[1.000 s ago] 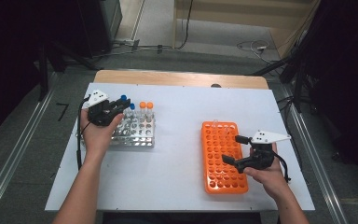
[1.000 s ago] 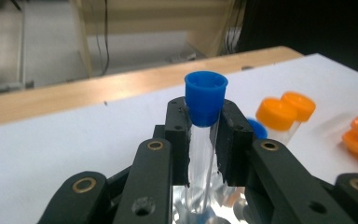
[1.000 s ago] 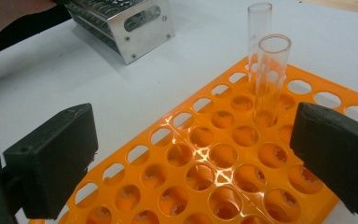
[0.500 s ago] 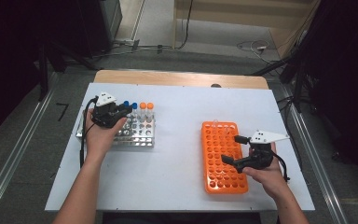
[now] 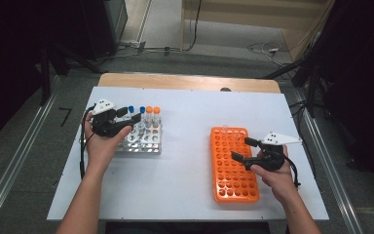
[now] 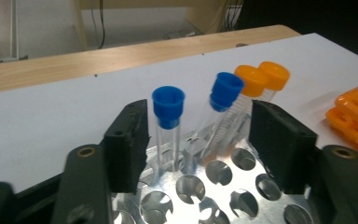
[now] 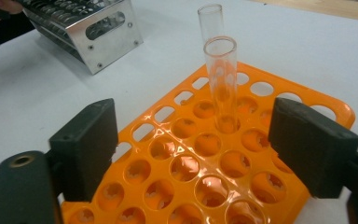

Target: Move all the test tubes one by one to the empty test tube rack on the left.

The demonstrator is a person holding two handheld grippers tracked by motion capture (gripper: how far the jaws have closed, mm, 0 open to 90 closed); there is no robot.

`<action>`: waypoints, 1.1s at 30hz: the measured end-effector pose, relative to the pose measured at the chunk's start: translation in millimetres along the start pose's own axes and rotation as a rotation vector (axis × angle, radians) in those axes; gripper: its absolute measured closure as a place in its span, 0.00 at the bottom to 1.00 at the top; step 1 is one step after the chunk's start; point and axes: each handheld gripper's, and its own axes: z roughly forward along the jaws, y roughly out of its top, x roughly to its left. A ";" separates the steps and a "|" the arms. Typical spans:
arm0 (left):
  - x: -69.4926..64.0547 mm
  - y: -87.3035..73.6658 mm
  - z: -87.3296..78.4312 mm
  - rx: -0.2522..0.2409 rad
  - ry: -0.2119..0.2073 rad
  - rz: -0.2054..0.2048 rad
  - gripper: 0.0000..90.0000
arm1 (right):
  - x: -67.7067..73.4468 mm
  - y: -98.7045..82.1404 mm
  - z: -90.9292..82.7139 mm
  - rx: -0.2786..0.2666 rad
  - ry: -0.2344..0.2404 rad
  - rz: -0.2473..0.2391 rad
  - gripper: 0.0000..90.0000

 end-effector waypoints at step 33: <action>-72.2 -16.5 -15.0 -0.034 -0.249 0.013 0.00 | -18.4 -3.3 34.4 0.035 -0.018 -0.029 0.72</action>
